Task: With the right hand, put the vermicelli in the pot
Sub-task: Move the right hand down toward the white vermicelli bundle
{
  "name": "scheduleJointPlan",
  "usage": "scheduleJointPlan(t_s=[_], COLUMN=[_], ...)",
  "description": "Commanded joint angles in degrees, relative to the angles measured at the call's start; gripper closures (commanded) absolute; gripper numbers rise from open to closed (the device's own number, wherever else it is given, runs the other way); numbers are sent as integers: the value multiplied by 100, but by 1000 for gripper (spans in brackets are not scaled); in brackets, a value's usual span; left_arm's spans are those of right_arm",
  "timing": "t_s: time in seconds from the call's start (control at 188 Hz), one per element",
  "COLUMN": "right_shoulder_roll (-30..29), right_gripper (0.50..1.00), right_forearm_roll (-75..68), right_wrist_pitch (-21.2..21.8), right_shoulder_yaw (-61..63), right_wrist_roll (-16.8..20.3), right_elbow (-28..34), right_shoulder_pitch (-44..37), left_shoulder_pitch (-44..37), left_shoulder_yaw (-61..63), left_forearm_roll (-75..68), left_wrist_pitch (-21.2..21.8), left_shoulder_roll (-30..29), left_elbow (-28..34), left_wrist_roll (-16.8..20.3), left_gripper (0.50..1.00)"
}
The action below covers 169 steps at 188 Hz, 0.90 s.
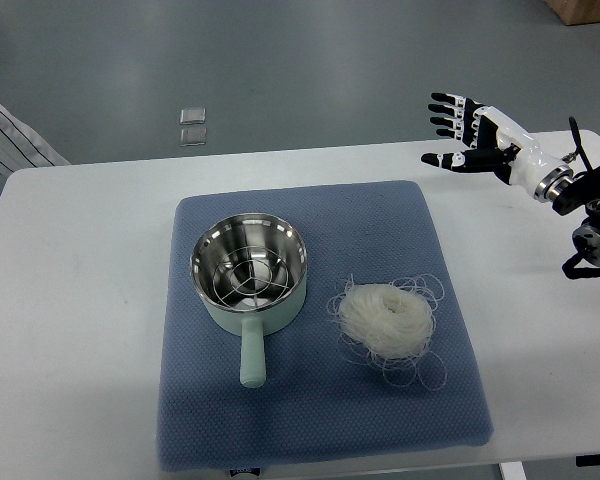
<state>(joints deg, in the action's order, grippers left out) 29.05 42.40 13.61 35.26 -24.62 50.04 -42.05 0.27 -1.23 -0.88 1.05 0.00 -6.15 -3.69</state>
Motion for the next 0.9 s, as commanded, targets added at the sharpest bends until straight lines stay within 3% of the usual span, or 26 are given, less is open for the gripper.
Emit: scheduleJointPlan(t_s=[0.0,0.283,0.453,0.896], right_shoulder_roll=[338,830,830,936], right_gripper=[585,583,585,585], right_forearm_roll=[788,2457,3196,3231], right_wrist_pitch=[318,1223,1223,1074], right_shoulder_yaw=[-2,-54,-89,-54], right_wrist_roll=[-43,-201,-210,-465], right_elbow=[410,1755,2001,2054], right_shoulder_pitch=[4,109,504,1322], left_shoulder_pitch=[-1,-1,-1,-1], left_shoulder_yaw=[0,0,0,0], left_forearm_roll=[0,0,0,0], left_wrist_pitch=[0,0,0,0], left_shoulder_roll=[0,0,0,0], left_elbow=[0,0,0,0], left_wrist_roll=[0,0,0,0], left_gripper=[500,500,500,500])
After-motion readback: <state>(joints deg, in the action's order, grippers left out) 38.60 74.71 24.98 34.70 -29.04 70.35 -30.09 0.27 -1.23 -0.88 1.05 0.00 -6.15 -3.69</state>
